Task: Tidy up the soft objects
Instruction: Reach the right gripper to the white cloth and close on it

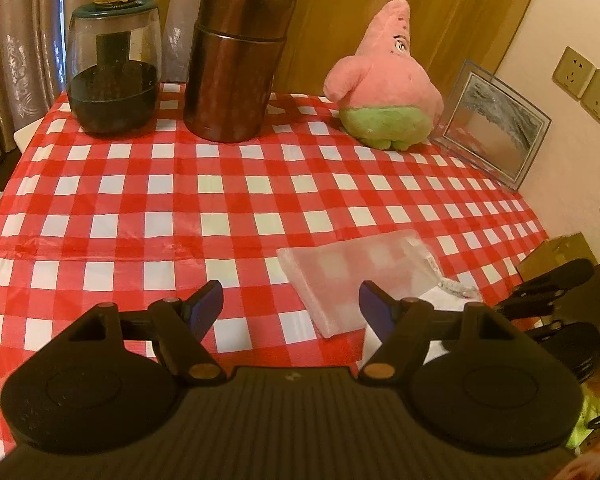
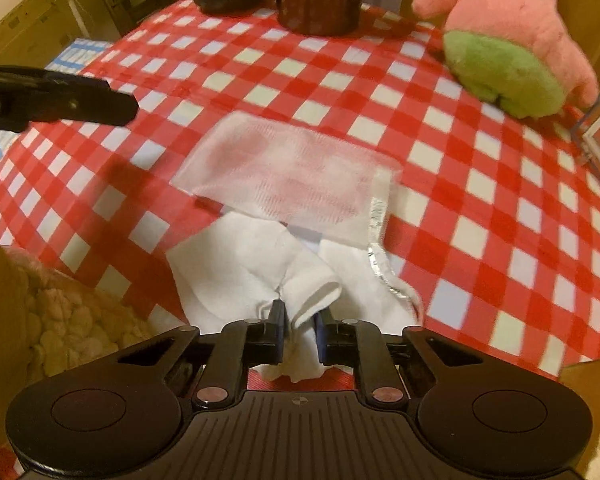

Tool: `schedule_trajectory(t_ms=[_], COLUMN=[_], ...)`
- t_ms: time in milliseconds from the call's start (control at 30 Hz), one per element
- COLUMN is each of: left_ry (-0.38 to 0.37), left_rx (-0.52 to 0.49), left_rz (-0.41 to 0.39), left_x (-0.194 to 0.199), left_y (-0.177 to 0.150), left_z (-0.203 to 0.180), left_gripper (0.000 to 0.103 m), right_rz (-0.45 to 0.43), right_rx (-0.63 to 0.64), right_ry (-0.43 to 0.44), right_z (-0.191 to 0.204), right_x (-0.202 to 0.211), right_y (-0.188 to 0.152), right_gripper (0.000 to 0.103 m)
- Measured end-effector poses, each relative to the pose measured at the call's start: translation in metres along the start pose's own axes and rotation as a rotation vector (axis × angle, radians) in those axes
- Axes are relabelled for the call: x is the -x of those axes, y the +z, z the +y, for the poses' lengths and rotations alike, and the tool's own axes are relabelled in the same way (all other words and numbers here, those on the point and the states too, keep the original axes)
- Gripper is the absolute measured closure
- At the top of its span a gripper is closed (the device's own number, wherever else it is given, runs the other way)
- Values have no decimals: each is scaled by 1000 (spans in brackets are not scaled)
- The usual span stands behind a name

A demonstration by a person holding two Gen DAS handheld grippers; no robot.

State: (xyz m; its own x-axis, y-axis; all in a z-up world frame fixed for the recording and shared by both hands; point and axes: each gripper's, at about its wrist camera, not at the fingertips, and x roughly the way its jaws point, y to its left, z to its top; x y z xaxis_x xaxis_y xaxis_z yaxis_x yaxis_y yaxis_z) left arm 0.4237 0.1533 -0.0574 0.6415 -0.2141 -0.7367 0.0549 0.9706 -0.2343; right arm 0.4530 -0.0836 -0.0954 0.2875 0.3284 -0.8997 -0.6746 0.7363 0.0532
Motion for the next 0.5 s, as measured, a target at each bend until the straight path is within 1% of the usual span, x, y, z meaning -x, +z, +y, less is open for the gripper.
schedule_trajectory(t_ms=[200,267,433,500], left_ry=[-17,-22,-31,-55], left_rx=[-20,-40,-136,-182], left_rz=[3,7,3,-5], left_x=[-9,-14,-23,-25], left_y=[1,1,1,0], left_z=[-4,-7,-18,-24], left_gripper=[31,31,31,31], right_rz=[-89,-120,-177,-188], right_rx=[-30,-52,-74,-76], right_ry=[-50,-53,-50,-50], right_z=[-11,-15,-21,-22], right_x=[28,38,60,66], right_y=[4,6,8,6], right_gripper=[88,88,88,88])
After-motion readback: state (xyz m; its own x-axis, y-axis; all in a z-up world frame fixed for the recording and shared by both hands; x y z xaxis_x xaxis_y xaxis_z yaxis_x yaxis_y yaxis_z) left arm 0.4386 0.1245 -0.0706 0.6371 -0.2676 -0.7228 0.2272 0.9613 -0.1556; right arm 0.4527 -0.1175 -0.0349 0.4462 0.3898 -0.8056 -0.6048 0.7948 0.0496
